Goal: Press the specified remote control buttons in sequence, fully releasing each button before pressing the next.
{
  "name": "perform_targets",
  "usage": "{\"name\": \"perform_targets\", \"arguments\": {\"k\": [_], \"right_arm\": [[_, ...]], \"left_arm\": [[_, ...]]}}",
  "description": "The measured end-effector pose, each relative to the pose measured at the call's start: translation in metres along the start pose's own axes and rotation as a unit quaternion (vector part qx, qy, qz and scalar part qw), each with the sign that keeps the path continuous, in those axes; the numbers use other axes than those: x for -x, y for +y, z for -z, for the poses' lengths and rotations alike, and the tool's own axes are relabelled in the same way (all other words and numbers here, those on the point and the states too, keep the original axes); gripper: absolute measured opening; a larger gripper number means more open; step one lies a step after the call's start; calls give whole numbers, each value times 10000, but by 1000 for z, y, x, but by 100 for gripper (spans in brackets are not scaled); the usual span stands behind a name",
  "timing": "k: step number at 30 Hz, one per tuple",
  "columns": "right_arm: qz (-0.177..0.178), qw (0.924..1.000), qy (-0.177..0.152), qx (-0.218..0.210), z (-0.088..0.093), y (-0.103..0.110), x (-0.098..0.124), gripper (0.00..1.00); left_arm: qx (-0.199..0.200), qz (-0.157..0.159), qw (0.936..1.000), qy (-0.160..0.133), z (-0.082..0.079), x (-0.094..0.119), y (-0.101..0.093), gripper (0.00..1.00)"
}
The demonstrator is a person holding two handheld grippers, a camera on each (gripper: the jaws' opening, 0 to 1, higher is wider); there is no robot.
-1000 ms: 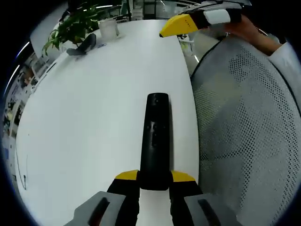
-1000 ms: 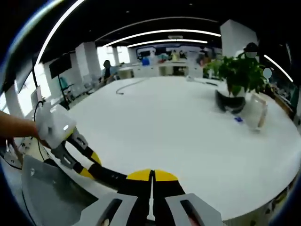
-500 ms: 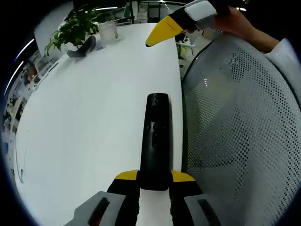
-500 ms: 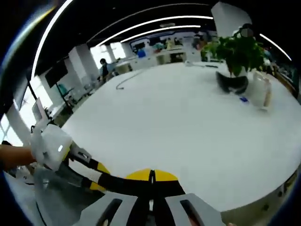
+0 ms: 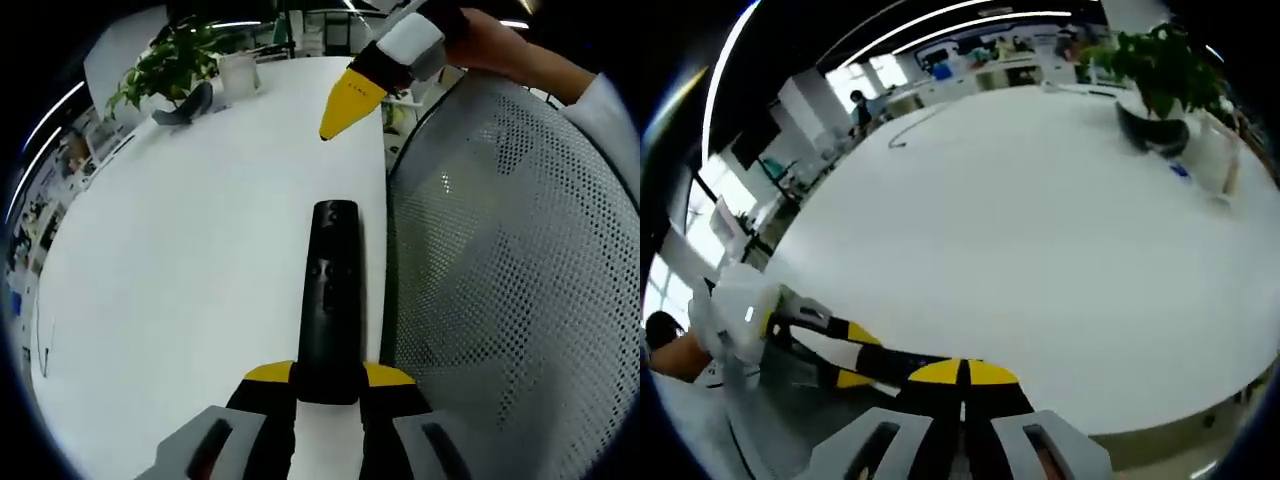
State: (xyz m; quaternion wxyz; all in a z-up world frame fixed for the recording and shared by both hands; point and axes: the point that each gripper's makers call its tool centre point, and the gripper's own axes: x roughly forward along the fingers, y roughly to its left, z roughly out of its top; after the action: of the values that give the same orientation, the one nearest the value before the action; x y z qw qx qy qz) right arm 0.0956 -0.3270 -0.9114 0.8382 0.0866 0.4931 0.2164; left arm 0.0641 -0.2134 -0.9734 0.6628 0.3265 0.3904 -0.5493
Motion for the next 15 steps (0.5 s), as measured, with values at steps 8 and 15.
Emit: {"name": "perform_targets", "arguments": {"k": [8,15], "right_arm": [[-359,9956,578,-649,7,6,-20,0],[-293,9878,940,-1205,23,-3,-29,0]], "left_arm": [[249,-122,9977,-613,0,1,2,24],[238,-219,9927,-1163,-1,2,0,24]]}}
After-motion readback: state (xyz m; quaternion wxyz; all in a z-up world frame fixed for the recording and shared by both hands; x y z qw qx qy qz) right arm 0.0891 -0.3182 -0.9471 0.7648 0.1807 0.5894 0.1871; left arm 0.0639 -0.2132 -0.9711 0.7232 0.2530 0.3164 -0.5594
